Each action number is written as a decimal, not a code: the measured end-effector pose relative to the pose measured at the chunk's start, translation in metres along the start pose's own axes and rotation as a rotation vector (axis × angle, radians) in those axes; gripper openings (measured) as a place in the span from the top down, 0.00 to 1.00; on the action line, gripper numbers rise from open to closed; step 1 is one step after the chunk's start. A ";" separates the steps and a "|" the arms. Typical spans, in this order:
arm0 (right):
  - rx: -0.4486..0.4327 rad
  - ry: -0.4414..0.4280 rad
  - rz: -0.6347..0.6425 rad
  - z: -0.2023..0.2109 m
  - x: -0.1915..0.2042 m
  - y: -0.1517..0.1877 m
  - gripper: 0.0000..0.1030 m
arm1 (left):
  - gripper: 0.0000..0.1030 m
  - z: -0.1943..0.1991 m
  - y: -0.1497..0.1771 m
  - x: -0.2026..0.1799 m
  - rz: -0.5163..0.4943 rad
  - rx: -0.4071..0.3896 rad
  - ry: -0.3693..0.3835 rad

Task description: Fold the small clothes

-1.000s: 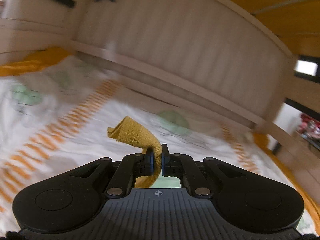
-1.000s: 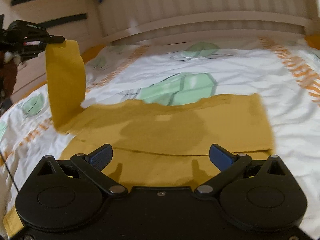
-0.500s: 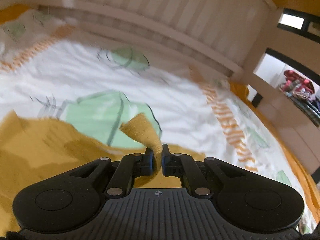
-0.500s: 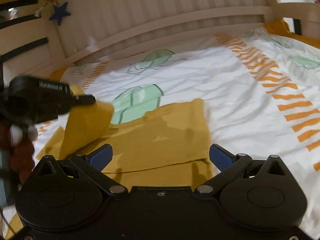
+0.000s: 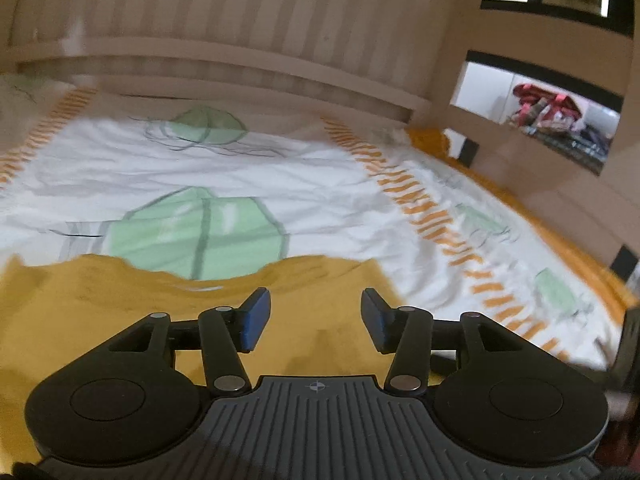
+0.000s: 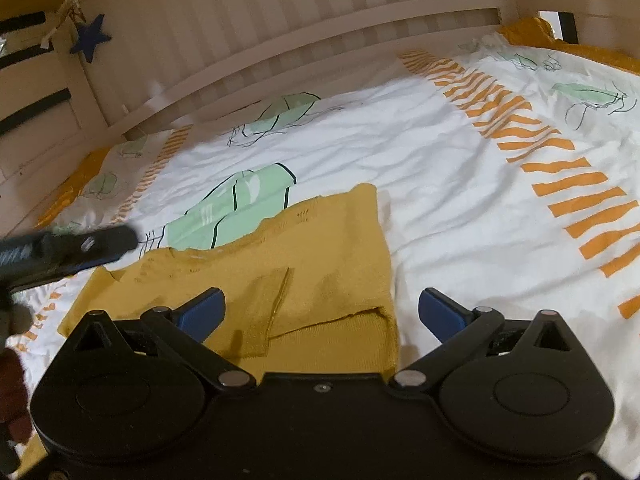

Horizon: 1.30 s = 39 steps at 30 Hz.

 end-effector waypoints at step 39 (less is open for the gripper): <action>0.032 -0.173 -0.020 -0.064 0.065 -0.003 0.01 | 0.45 0.067 0.060 0.205 0.185 -0.099 -0.450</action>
Point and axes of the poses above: each gripper's, at about its wrist camera, not at the fingertips, and z roughly against the way its jaws point, x to its left, y to its underside, the point moved 9 cm from there along -z, roughly the way its jaws point, and after that the axes turned 15 degrees about z, right-handed, at the moved point
